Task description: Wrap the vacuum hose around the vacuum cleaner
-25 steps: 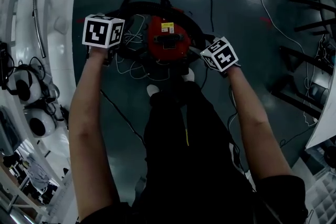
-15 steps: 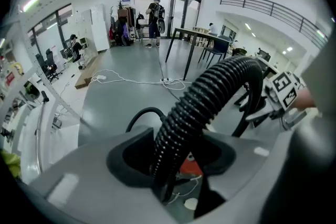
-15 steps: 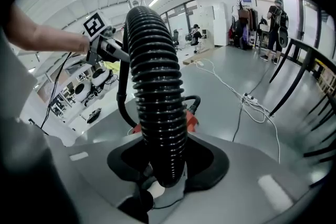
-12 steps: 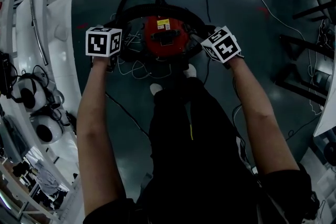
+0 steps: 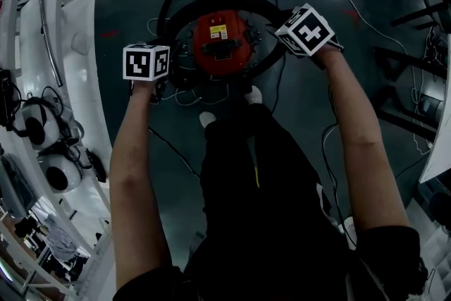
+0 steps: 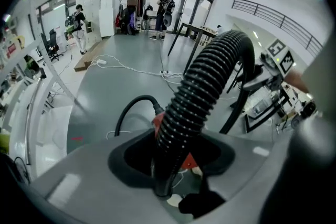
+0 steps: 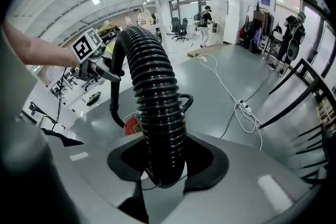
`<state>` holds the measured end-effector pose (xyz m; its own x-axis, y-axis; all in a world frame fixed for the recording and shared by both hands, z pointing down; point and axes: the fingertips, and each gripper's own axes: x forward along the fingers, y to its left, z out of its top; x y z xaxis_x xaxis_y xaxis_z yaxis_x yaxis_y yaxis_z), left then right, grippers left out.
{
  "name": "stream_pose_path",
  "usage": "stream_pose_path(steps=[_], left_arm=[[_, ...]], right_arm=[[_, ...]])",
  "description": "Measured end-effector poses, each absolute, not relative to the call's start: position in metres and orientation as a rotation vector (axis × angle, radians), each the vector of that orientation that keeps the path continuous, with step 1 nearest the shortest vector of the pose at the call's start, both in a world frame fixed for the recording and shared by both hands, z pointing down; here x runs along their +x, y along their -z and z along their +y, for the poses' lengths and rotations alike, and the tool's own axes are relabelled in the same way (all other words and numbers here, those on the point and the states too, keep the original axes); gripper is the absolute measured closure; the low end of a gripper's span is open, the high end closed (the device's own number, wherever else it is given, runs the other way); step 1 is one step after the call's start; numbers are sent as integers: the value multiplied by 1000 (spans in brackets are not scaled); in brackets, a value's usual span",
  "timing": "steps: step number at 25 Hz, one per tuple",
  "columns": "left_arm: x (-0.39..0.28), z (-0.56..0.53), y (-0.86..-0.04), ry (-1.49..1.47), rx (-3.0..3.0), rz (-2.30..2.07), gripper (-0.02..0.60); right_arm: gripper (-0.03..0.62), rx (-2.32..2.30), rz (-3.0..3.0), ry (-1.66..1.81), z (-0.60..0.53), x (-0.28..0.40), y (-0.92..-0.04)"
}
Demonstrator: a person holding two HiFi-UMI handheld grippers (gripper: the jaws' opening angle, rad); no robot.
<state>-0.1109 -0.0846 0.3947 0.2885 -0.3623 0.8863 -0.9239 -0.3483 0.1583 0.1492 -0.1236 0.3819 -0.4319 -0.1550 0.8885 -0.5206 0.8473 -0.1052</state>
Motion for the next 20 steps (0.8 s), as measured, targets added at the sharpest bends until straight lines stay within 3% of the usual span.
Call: stream_pose_path(steps=[20], left_arm=[[-112,-31,-429,-975,1843,-1073,403]], right_arm=[[430,430,-1958,-205,-184,101,-383]])
